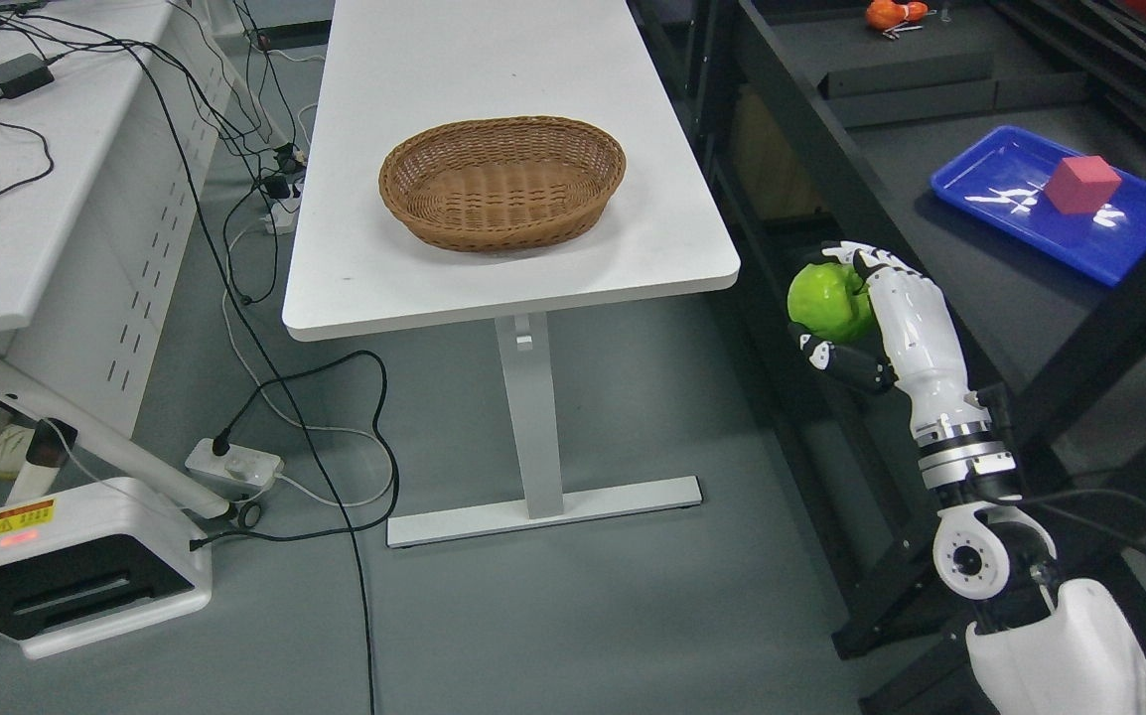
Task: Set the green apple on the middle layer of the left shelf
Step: 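Carry the green apple with the right hand over the fruit tray shelf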
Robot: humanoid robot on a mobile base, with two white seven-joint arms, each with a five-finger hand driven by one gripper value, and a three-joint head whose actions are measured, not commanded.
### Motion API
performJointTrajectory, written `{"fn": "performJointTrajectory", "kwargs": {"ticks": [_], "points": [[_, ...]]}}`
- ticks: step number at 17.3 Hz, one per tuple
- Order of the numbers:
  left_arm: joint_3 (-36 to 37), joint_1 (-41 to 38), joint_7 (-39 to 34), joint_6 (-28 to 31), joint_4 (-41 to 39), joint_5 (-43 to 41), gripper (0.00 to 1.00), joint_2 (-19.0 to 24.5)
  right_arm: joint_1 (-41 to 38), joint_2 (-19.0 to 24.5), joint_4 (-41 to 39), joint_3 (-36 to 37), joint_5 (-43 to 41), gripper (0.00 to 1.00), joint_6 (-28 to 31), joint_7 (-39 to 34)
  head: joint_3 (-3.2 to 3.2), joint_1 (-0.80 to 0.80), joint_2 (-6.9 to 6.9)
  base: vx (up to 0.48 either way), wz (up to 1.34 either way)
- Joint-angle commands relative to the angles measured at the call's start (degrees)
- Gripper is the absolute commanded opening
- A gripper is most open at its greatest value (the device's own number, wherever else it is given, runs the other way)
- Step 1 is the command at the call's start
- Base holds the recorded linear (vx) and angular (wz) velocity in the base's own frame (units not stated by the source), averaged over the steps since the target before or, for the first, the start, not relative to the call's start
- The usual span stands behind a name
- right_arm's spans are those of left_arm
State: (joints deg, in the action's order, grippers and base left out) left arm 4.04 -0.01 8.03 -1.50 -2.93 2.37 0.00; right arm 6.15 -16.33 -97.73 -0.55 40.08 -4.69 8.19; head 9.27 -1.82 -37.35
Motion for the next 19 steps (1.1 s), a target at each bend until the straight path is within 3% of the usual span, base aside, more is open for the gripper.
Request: {"fn": "performJointTrajectory", "kwargs": {"ticks": [1, 13, 19], "points": [[0.0, 0.7, 0.0, 0.0, 0.0, 0.0, 1.0, 1.0, -1.2, 0.3, -0.2, -1.5, 0.0, 0.01, -0.7, -0.5, 0.0, 0.0, 0.0, -0.4, -0.11], [0.0, 0.7, 0.0, 0.0, 0.0, 0.0, 1.0, 1.0, -2.4, 0.2, -0.2, -1.4, 0.0, 0.01, -0.7, -0.5, 0.0, 0.0, 0.0, -0.342, -0.16], [0.0, 0.7, 0.0, 0.0, 0.0, 0.0, 1.0, 1.0, -2.7, 0.3, -0.2, -1.4, 0.0, 0.01, -0.7, -0.5, 0.0, 0.0, 0.0, -0.073, -0.77]]}}
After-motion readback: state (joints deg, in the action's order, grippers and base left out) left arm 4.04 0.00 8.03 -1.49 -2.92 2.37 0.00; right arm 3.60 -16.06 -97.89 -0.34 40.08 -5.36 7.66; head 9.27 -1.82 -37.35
